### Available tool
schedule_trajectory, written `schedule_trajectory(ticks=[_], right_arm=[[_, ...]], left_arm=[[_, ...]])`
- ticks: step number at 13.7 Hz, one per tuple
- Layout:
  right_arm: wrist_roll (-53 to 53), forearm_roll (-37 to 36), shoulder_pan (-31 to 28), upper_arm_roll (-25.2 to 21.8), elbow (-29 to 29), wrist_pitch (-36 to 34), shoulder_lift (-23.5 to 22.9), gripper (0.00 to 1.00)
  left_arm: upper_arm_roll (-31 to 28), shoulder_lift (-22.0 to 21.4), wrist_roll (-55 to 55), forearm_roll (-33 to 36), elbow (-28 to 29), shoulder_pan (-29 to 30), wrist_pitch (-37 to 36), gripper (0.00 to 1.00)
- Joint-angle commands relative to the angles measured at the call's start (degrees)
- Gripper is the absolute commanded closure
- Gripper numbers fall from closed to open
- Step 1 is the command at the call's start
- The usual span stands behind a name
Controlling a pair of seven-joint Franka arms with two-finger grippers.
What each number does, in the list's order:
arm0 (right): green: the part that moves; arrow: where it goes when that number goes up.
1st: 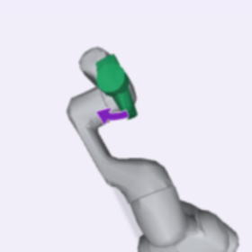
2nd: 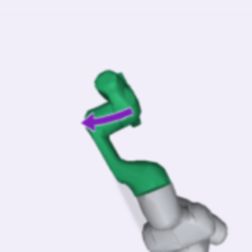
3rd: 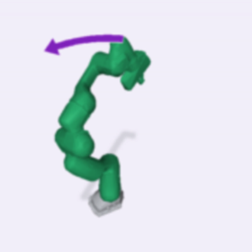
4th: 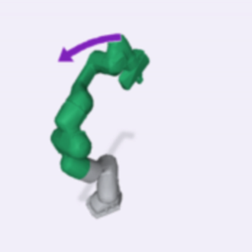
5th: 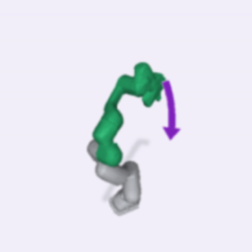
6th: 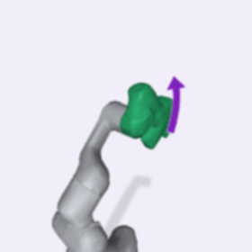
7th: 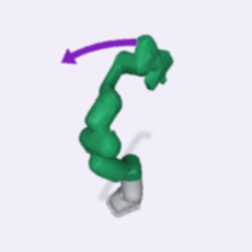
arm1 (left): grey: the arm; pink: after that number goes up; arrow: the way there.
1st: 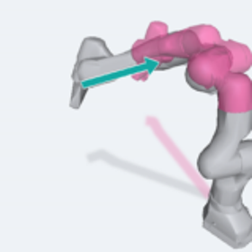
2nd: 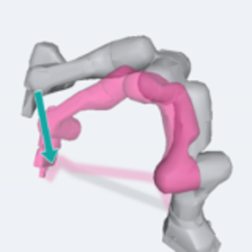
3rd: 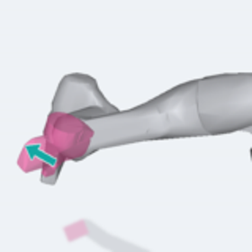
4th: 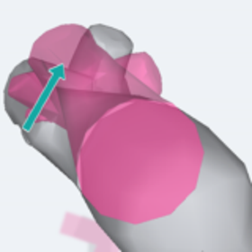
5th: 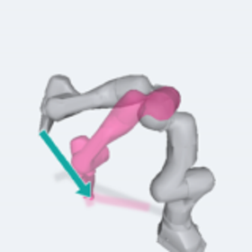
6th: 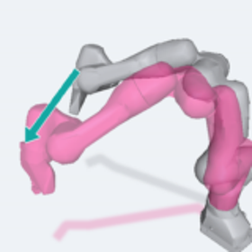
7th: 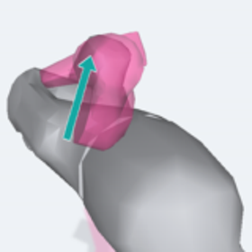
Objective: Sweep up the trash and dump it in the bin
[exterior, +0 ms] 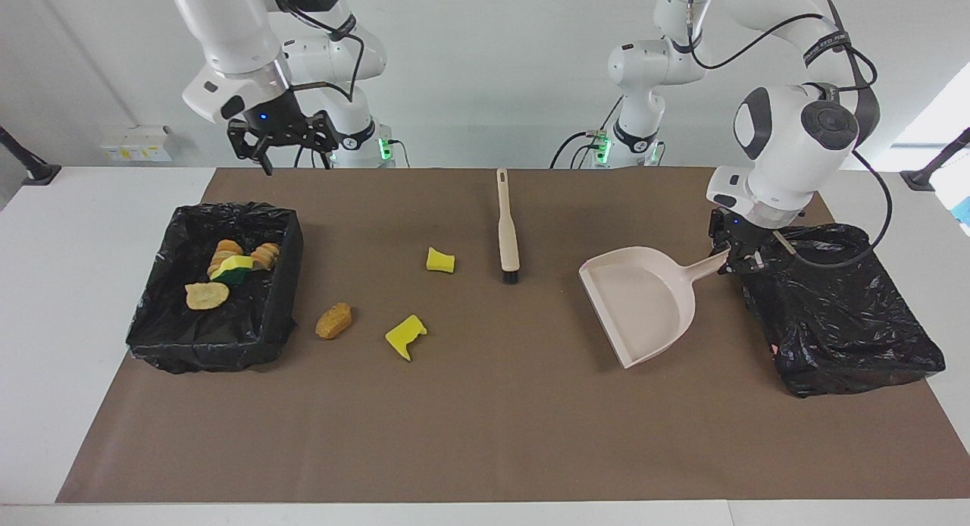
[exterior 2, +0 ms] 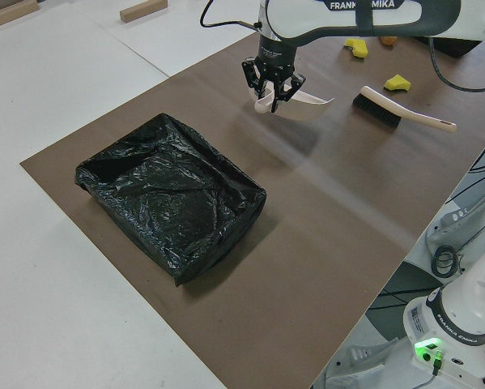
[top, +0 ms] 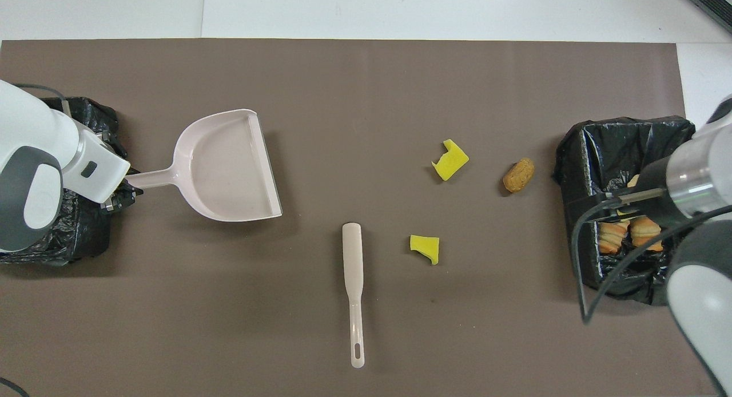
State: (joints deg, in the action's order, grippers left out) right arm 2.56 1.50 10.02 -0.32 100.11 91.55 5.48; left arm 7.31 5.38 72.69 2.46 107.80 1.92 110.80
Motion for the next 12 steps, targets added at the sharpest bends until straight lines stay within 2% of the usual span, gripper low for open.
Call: schedule_trajectory(ticks=[1, 4, 8, 12], right_arm=[[5.9, 1.6, 5.2, -0.1, 7.1, 5.1, 2.0, 0.0], [15.1, 1.7, 13.8, -0.1, 13.0, 10.6, 1.8, 0.0], [29.6, 1.7, 24.5, 0.0, 21.3, 22.2, 0.5, 0.0], [38.2, 1.9, 30.5, -0.1, 22.1, 28.5, -3.6, 0.0]], left_arm=[[-0.4, -2.0, 0.7, -0.3, 2.2, -0.2, 1.7, 1.0], [-0.4, -2.3, 0.4, -0.3, 3.1, -0.2, 1.7, 1.0], [-0.4, -2.4, 0.4, -0.3, 3.1, 0.0, 2.0, 1.0], [-0.4, -2.4, 0.4, -0.3, 3.1, 0.5, 2.2, 1.0]])
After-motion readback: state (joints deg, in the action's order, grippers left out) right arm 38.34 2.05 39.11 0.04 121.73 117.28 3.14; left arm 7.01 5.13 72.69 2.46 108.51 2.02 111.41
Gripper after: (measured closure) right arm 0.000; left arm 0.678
